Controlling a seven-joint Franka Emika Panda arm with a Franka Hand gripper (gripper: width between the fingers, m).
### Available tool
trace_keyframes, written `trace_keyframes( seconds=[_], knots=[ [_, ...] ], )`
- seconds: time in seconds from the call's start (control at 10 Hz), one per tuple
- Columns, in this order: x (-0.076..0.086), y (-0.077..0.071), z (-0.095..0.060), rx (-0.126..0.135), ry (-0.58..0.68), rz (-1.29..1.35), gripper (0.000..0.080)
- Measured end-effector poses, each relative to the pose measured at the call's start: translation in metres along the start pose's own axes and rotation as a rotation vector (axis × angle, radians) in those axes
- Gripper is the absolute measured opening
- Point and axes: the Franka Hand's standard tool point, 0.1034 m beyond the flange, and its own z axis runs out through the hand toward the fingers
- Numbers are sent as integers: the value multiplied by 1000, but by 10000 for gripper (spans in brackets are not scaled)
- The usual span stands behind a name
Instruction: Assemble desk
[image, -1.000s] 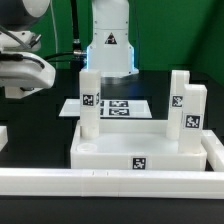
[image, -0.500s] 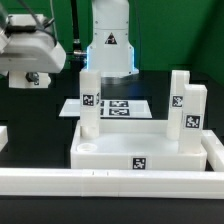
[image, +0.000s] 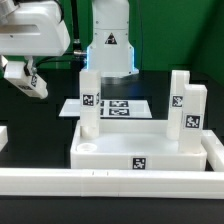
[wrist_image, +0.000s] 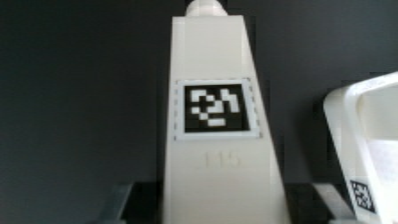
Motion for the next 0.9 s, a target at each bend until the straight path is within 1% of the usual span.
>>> trace_keyframes(
  seconds=[0.1, 0.2, 0.3, 0.4, 0.5, 0.6, 0.7, 0.8, 0.9],
  knots=[
    [5, -1, -2, -12, 78, -1, 290],
    [5, -11, -6, -11, 125, -1, 290],
    [13, -22, -15, -12, 221, -7, 290],
    [17, -32, -21, -18, 293, -19, 290],
    [19, -40, -26, -25, 337, -32, 290],
    [26, -41, -32, -55, 436, -49, 290],
    [26, -37, -29, -78, 496, -55, 290],
    [26, -33, -28, -91, 560, -44, 290],
    [26, -31, -27, -100, 590, -42, 290]
  ],
)
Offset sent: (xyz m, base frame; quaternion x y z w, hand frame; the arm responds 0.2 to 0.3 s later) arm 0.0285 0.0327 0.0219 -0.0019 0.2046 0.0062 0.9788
